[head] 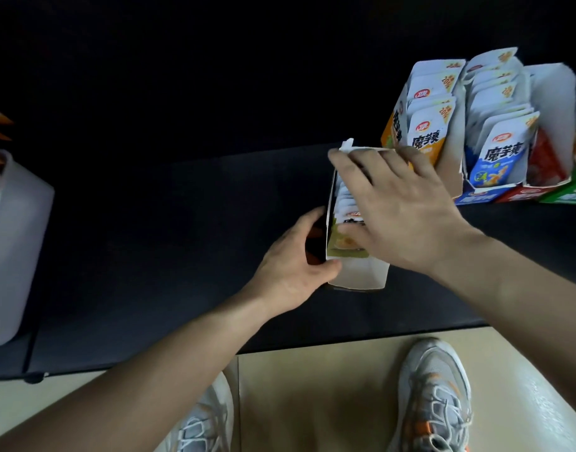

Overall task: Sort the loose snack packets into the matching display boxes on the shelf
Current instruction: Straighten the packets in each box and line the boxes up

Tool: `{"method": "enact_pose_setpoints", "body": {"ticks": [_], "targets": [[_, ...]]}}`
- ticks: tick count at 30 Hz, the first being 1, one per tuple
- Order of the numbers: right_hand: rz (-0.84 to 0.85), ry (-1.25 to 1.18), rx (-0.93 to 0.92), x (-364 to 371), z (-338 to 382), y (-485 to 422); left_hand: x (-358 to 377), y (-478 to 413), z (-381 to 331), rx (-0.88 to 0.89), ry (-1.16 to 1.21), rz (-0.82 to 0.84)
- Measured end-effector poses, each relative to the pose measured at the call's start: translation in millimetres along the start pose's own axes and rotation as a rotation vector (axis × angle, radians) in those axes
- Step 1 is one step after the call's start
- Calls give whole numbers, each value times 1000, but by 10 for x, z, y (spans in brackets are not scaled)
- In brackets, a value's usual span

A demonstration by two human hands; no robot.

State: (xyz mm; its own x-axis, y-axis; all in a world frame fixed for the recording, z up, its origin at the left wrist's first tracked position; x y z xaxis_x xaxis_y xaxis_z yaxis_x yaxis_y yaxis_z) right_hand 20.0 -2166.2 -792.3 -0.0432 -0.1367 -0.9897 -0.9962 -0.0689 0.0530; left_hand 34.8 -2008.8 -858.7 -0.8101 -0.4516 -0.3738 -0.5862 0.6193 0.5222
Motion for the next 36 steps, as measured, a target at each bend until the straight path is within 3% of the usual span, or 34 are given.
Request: {"method": "enact_pose_setpoints", "body": {"ticks": [13, 19, 22, 36], "targets": [[81, -184, 24, 103, -167, 94, -61, -43, -14, 43, -14, -32], [-33, -528, 183, 266, -356, 300, -229, -46, -249, 163, -68, -172], [33, -593, 219, 350, -397, 355, -249, -147, -380, 112, -208, -152], [57, -438, 234, 395, -255, 231, -204, -246, -601, 136, -548, -289]]}}
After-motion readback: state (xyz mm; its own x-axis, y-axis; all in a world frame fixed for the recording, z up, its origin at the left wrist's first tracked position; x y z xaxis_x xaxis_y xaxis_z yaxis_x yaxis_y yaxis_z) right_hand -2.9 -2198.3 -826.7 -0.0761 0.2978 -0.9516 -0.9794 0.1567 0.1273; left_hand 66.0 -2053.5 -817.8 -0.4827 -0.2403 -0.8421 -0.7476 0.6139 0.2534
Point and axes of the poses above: each hand's wrist, its own y-axis away from the middle knuckle, its own x-axis out of the palm, z = x × y, the point moved 4 cm from there along -y, towards the middle knuckle, and after that the axes turned 12 degrees about z, right-handed, at the moved point
